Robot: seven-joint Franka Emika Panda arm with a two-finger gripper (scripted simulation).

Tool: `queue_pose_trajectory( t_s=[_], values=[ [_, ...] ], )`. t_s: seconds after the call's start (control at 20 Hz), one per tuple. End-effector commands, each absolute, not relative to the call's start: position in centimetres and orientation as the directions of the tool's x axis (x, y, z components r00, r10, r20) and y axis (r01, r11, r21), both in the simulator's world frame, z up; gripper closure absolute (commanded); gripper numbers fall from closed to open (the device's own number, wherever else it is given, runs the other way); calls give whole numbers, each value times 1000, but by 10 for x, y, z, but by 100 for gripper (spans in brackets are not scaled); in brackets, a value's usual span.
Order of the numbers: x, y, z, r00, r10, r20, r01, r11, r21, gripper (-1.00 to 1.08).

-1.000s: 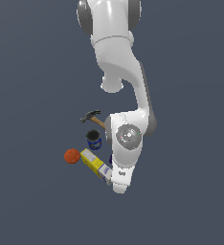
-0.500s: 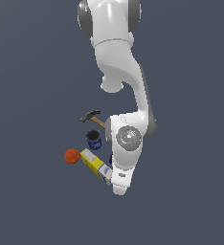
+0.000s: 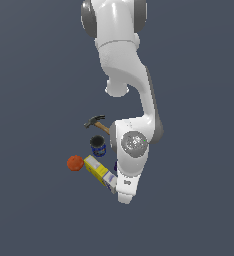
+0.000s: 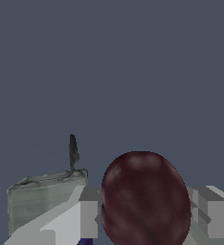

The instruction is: Pick up a designated object from a clutter of objects.

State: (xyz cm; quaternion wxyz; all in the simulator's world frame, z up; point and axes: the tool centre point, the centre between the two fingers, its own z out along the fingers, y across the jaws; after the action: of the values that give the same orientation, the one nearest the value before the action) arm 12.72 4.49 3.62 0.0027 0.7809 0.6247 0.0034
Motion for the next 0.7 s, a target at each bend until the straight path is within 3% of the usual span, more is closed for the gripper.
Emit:
queue_pose_trajectory(
  t_s=[0.0,0.65],
  values=[
    [127,43,41,220,976,2,975,-220,10,108],
    [104,20,113,219,976,0,976,-219,8,108]
  ],
)
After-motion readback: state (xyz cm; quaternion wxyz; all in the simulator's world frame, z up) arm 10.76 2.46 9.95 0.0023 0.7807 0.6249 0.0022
